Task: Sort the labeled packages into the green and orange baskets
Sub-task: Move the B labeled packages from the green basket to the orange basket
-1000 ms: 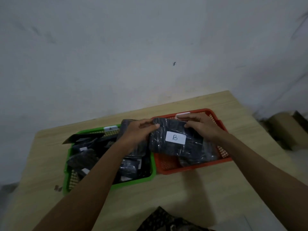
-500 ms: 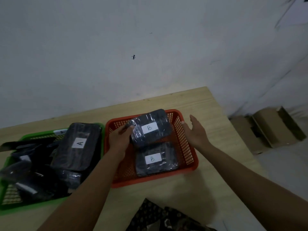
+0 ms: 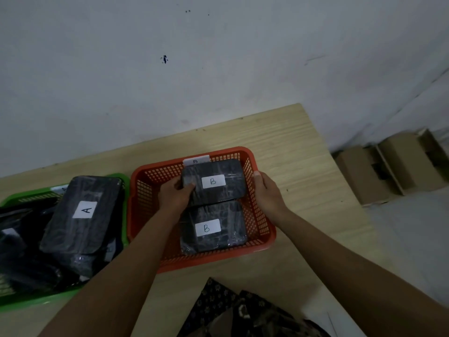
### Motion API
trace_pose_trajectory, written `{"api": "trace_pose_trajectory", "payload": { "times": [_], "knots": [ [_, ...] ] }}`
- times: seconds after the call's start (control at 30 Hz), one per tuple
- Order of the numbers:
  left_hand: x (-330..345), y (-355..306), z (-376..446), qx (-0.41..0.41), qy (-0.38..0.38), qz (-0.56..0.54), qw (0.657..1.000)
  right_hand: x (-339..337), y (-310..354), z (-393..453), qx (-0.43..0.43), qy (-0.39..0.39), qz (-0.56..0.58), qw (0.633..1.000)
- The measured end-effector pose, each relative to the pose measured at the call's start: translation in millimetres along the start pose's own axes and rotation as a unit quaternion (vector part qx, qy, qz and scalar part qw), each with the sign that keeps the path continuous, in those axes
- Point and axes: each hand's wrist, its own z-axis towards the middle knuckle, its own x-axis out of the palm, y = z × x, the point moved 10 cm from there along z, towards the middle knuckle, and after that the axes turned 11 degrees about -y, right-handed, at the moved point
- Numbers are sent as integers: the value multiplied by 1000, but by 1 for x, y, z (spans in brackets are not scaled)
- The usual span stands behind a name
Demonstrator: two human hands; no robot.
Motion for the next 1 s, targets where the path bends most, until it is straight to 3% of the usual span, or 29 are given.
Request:
{"api": "trace_pose_trajectory", "payload": {
  "times": [0.23, 0.37, 0.5, 0.6, 0.8, 1.0],
  "knots": [
    [21, 3, -12, 0, 30, 9, 999, -3, -1, 2, -7, -8, 10, 1000],
    [4, 1, -28, 42, -15, 65, 997, -3, -1, 1, -5, -10, 12, 1000],
    [-19, 36, -46, -34, -37, 110, 993, -4, 0, 1, 0, -13, 17, 1000],
    [-22, 64, -58, -91, 2, 68, 993, -4, 1, 0, 1, -13, 9, 1000],
    [-10, 66, -64, -113, 27, -13, 993, -2, 5, 0, -3, -7, -2, 1000],
    [5, 69, -65, -108, 23, -17, 994, -3, 4, 0, 12, 16, -22, 1000]
  ]
}}
